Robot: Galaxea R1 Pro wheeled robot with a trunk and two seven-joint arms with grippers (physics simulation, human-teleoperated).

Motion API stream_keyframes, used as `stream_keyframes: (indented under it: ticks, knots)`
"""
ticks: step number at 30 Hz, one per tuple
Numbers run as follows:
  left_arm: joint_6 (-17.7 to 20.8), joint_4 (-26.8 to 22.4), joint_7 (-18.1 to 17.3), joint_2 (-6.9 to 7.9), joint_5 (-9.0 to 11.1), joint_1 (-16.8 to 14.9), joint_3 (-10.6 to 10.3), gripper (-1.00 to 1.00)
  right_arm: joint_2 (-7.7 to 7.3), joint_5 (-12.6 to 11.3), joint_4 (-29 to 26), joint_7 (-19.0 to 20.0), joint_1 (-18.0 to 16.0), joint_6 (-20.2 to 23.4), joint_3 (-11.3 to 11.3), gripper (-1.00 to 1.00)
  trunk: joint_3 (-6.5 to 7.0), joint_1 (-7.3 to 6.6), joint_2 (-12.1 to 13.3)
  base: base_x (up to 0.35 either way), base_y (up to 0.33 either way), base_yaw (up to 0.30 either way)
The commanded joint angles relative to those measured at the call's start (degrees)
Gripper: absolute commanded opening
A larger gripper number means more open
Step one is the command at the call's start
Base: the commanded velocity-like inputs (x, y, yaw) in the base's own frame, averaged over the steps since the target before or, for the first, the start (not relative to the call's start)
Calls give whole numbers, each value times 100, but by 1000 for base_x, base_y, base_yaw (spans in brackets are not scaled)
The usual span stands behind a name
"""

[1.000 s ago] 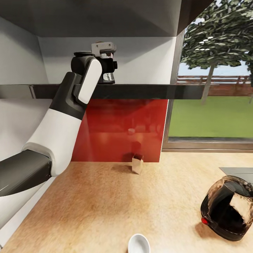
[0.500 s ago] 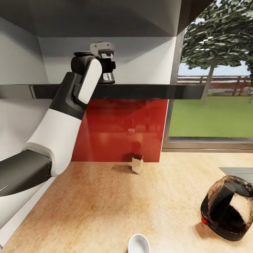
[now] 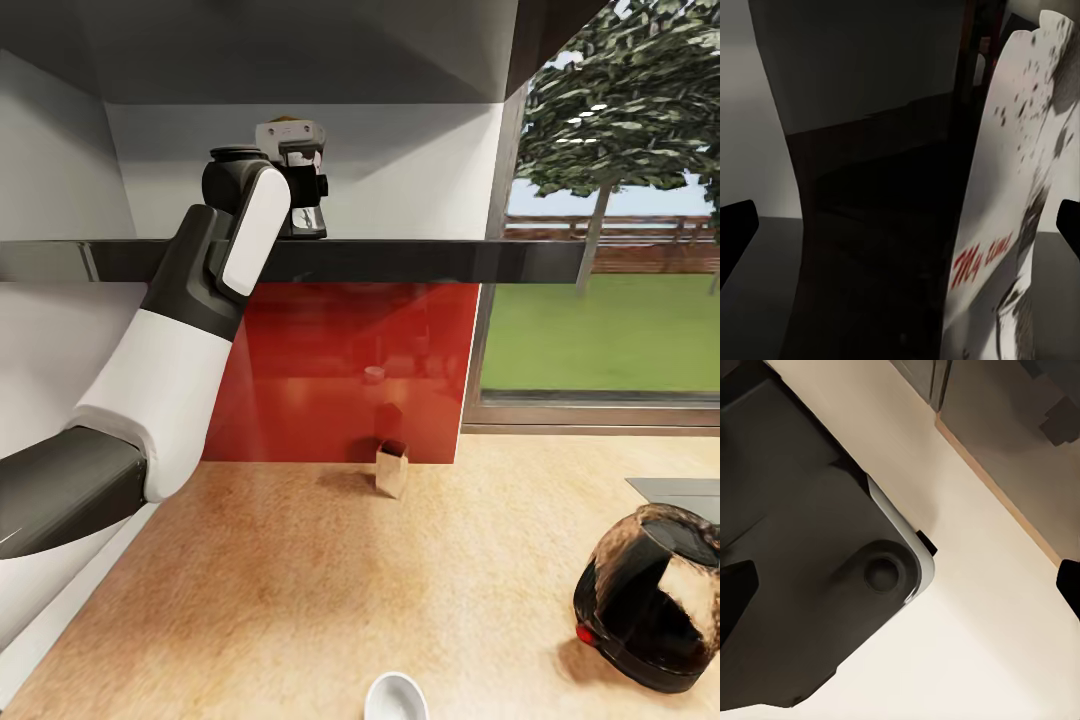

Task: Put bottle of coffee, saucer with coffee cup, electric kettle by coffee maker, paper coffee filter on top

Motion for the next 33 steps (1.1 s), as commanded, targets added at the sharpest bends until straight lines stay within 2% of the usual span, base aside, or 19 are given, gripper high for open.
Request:
stream_keyframes:
  ticks: [1,25,26,33]
  knots:
    - [8,-2,54,0,58,-7,-7,100,-2,-54,13,22,-8,-26,38,100,-10,1,-8,33,0,0]
    - [16,4,54,0,70,-7,-7,100,-2,-54,13,18,-8,-26,38,100,-10,1,-8,18,0,0]
    - [16,2,54,0,70,-7,-7,-100,-2,-54,13,18,-8,-26,38,100,-10,1,-8,0,0,0]
    - [16,0,54,0,70,-7,-7,-100,-2,-54,13,18,-8,-26,38,100,-10,1,-8,0,0,0]
